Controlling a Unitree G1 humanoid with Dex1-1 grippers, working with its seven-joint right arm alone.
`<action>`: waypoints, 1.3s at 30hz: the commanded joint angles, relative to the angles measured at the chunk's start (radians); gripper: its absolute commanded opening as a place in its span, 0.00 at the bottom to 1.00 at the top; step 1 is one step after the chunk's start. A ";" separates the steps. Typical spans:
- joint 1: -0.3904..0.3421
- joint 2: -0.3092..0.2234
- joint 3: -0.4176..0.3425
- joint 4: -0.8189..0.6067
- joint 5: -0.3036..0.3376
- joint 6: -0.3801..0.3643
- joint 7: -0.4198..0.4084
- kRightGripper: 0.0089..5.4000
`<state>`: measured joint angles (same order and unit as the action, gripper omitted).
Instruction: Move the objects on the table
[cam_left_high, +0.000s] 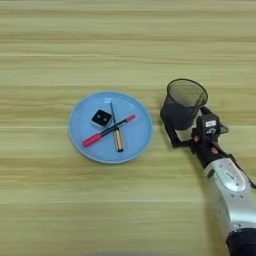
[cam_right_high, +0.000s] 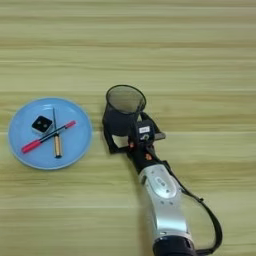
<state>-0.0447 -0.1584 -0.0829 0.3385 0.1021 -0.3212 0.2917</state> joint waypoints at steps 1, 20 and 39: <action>-0.090 -0.008 -0.009 -0.006 0.005 -0.033 -0.007 0.99; -0.225 0.007 -0.033 0.194 0.008 -0.096 -0.027 0.88; -0.069 -0.045 -0.124 0.129 0.020 -0.096 -0.053 0.87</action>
<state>-0.0983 -0.1637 -0.1870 0.4790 0.1194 -0.4151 0.2507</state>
